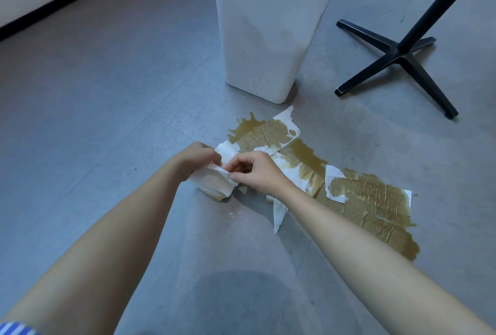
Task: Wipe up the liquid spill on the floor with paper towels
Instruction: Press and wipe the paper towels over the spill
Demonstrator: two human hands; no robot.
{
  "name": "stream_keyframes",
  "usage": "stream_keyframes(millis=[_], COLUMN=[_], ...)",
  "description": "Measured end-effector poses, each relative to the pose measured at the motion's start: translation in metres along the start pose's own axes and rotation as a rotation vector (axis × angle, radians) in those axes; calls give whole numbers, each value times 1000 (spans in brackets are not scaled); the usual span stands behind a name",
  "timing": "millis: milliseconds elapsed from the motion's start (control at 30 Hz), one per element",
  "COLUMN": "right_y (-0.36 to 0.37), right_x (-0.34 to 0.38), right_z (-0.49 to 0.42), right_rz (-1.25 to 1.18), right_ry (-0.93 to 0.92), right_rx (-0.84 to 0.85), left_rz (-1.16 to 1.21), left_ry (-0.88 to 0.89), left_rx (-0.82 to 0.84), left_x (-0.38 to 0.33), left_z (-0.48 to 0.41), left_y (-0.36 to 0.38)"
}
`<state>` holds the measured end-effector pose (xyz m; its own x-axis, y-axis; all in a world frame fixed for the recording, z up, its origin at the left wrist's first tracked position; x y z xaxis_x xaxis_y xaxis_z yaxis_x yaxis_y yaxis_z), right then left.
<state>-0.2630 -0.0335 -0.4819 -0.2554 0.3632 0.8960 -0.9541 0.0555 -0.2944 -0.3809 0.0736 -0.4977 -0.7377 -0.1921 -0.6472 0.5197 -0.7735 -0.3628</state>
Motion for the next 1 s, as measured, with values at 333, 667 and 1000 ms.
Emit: stream_keyframes(millis=[333,667,1000], right_y=[-5,-85,-74], right_x=[12,11,0], right_z=[-11,-31,-38], right_rz=[34,87,665], right_ry=[-2,129,113], right_rx=[-174,-631,-457], left_rz=[133,-15,-23], left_ry=[-51,-33,100], left_rx=[22,31,-84], left_x=[8,15,11], left_z=[1,1,-2], left_y=[-1,-6,-9])
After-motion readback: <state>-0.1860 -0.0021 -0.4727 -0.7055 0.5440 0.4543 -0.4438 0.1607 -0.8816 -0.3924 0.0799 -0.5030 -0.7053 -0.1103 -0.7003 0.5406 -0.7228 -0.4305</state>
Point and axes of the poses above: each hand's wrist, its own z-axis away from the middle knuckle, its own y-axis out of the palm, x = y × z, the point moved 5 cm from there along -z, towards the middle knuckle, and after that the axes turned 5 degrees about y, right-handed, at the moved point
